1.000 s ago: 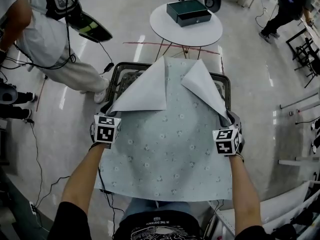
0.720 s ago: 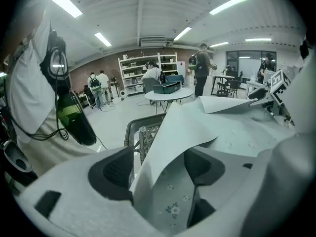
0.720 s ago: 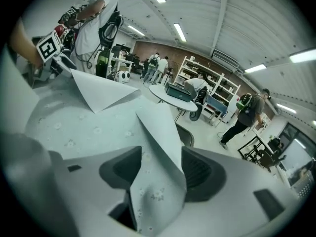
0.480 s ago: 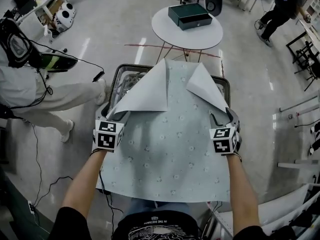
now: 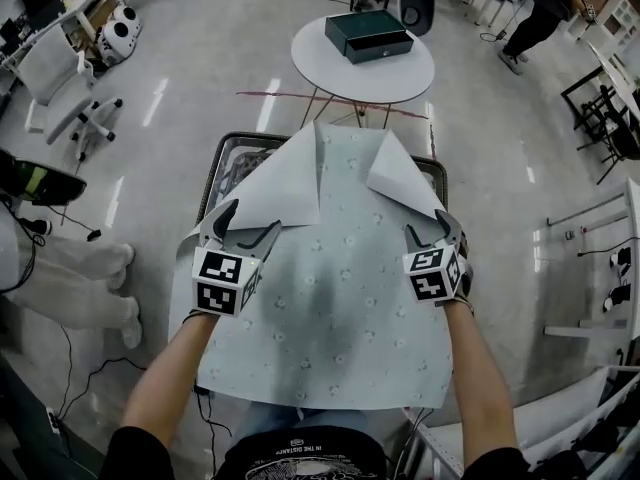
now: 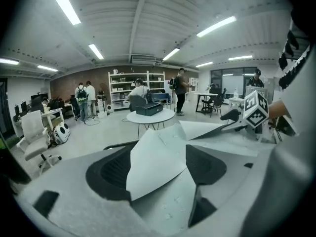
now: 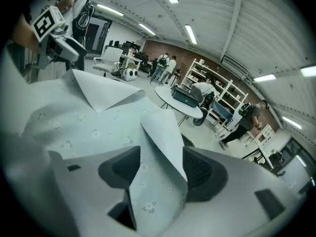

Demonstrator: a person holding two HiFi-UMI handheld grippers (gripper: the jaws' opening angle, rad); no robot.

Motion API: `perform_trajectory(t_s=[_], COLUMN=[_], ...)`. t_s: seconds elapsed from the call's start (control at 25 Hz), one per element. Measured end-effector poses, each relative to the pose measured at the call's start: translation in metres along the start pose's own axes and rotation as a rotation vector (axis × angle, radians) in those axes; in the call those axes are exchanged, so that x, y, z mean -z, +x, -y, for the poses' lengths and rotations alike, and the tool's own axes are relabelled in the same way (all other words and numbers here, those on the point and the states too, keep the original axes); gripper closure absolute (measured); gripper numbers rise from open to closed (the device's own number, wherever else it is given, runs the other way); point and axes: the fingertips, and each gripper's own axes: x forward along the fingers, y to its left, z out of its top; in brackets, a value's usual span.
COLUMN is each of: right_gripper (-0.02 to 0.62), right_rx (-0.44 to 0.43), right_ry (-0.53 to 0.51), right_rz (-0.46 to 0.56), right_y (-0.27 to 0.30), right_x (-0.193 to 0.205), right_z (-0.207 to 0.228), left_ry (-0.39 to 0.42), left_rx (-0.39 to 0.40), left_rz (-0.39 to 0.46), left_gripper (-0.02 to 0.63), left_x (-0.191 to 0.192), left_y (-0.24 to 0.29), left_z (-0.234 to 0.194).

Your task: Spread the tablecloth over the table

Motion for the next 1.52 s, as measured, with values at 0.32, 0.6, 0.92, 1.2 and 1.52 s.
perform_trajectory(t_s=[0.32, 0.6, 0.92, 1.2, 1.52], right_gripper=[0.327, 0.382, 0.502, 0.586, 0.584], right_rx=[-0.003, 0.046, 0.097, 0.096, 0.076], right_ry=[-0.129, -0.246, -0.095, 0.202, 0.459], right_rz=[-0.066, -0.131, -0.056, -0.025, -0.055], right_y=[0.03, 0.058, 0.062, 0.071, 0.101], right_x=[0.015, 0.036, 0.032, 0.039, 0.076], right_z=[0.01, 0.022, 0.065, 0.107, 0.126], left_ry=[-0.053, -0.08, -0.074, -0.072, -0.088], left_rx=[0.092, 0.163, 0.17, 0.163, 0.186], left_rz=[0.01, -0.005, -0.023, -0.04, -0.051], left_gripper=[0.249, 0.304, 0.319, 0.331, 0.353], left_x=[-0.009, -0.012, -0.023, -0.031, -0.034], left_y=[0.034, 0.058, 0.071, 0.086, 0.104], left_z=[0.049, 0.087, 0.099, 0.1, 0.115])
